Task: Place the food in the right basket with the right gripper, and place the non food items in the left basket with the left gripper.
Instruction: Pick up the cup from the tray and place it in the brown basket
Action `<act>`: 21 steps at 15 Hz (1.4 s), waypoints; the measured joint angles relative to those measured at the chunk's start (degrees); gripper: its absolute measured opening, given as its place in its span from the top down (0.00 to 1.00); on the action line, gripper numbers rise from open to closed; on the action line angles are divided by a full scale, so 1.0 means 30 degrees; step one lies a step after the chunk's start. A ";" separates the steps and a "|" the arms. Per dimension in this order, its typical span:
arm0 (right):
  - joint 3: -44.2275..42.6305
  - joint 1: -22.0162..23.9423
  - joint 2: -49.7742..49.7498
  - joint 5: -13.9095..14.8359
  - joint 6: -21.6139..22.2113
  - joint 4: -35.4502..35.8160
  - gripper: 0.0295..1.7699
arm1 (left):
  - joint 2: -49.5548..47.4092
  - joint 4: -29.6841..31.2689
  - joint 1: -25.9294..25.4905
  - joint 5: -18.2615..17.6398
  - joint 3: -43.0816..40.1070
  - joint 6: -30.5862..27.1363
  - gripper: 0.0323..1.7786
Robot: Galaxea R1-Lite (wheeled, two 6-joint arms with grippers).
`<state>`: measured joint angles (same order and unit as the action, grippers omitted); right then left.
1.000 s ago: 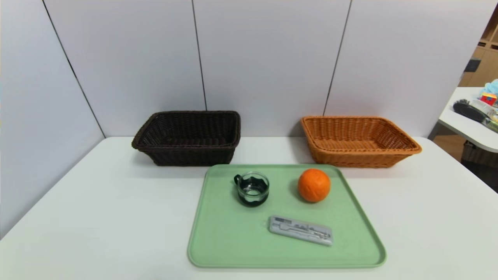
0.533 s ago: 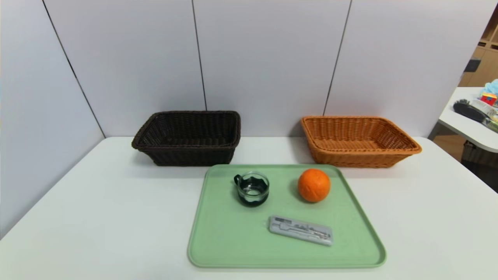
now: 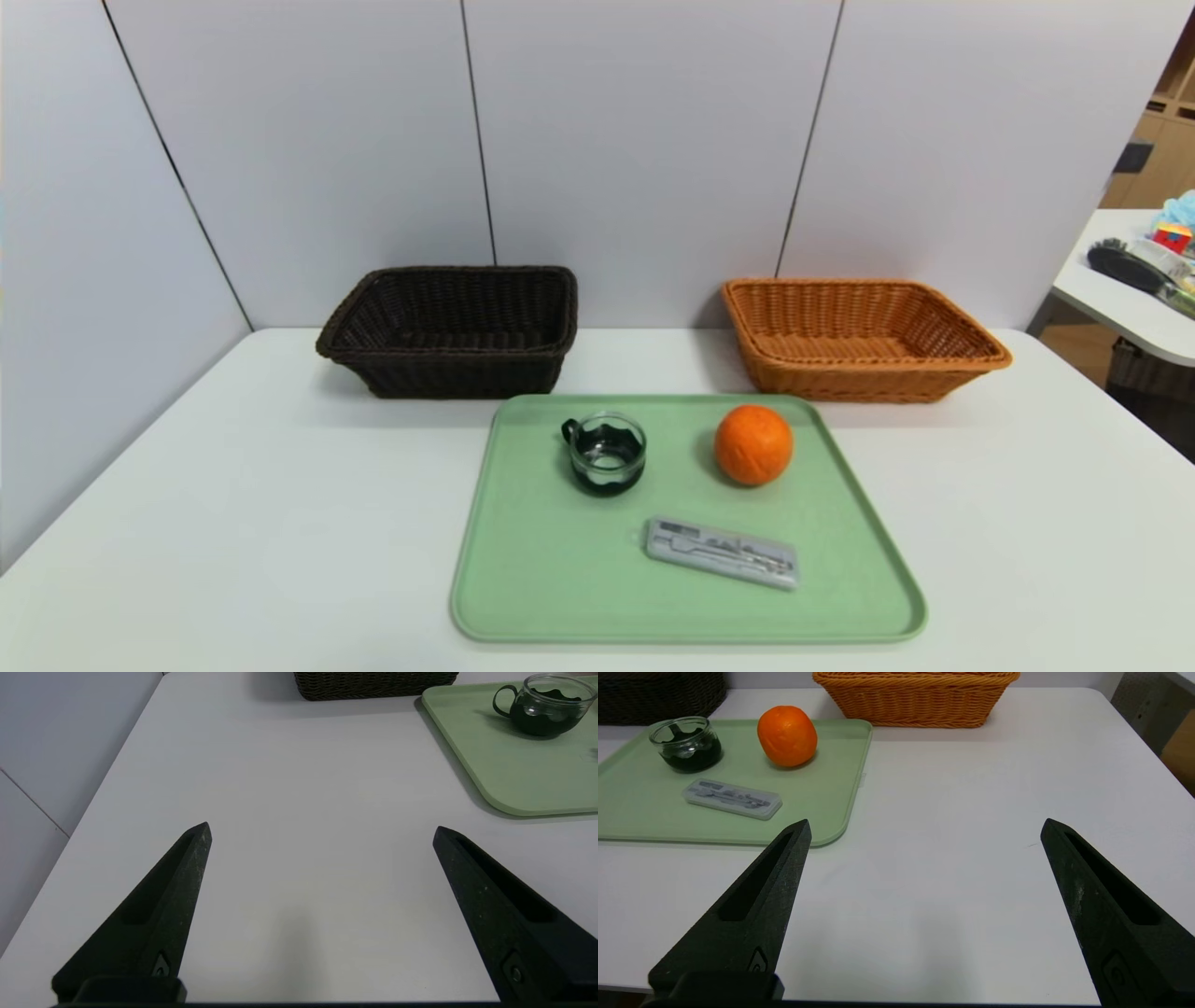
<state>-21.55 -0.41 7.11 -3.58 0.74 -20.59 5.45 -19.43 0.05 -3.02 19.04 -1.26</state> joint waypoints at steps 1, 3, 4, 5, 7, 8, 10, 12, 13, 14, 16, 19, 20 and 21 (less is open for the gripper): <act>-0.0532 -0.0118 0.0963 -0.0053 0.0016 -0.0065 0.04 | 0.0845 -0.0089 0.0073 -0.0130 0.0634 0.0000 0.05; -0.1459 -0.0410 0.2938 -0.0106 0.0053 -0.0126 0.04 | 0.2767 -0.0134 0.0268 -0.0414 0.1845 0.0008 0.05; -0.1918 -0.0569 0.4059 -0.0154 0.0073 -0.0138 0.04 | 0.3848 -0.0138 0.0366 -0.0610 0.2491 0.0016 0.05; -0.2361 -0.0687 0.5209 -0.0236 0.0138 -0.0134 0.04 | 0.5185 -0.0134 0.0423 -0.0821 0.3279 0.0000 0.05; -0.3324 -0.0841 0.7343 -0.0630 0.0386 -0.0138 0.04 | 0.7672 -0.0102 0.0479 -0.1207 0.4669 -0.0020 0.05; -0.3803 -0.0878 0.8342 -0.0878 0.0467 -0.0171 0.04 | 0.8895 -0.0061 0.0508 -0.1333 0.5376 -0.0037 0.05; -0.4649 -0.0914 1.0301 -0.1321 0.0467 -0.0207 0.04 | 1.1240 -0.0008 0.0654 -0.1463 0.6717 -0.0232 0.05; -0.5384 -0.0979 1.2130 -0.1715 0.0207 -0.0366 0.04 | 1.3141 0.0037 0.1113 -0.1508 0.7725 -0.0536 0.05; -0.5669 -0.1073 1.2926 -0.1881 -0.0110 -0.0650 0.04 | 1.4039 0.0150 0.1499 -0.1516 0.8131 -0.0589 0.05; -0.5823 -0.1211 1.3682 -0.1946 -0.0561 -0.0890 0.04 | 1.4848 0.0435 0.1885 -0.1524 0.8379 -0.0618 0.05; -0.5925 -0.1394 1.4767 -0.2276 -0.1394 -0.1028 0.04 | 1.6595 0.1646 0.2784 -0.1528 0.8639 -0.0638 0.05; -0.6144 -0.1451 1.6169 -0.3592 -0.1467 -0.1081 0.04 | 1.9334 0.3722 0.4116 -0.1938 0.8822 -0.0638 0.05; -0.6238 -0.1540 1.6575 -0.3938 -0.1487 -0.1101 0.04 | 2.0143 0.4348 0.4446 -0.2564 0.8846 -0.0601 0.05; -0.6355 -0.1678 1.7006 -0.4364 -0.1516 -0.1101 0.04 | 2.0850 0.4909 0.4730 -0.3584 0.8867 -0.0553 0.05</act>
<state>-40.62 -5.45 58.12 -16.68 -3.80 -23.89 68.00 -4.71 14.24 -13.78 45.64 -2.91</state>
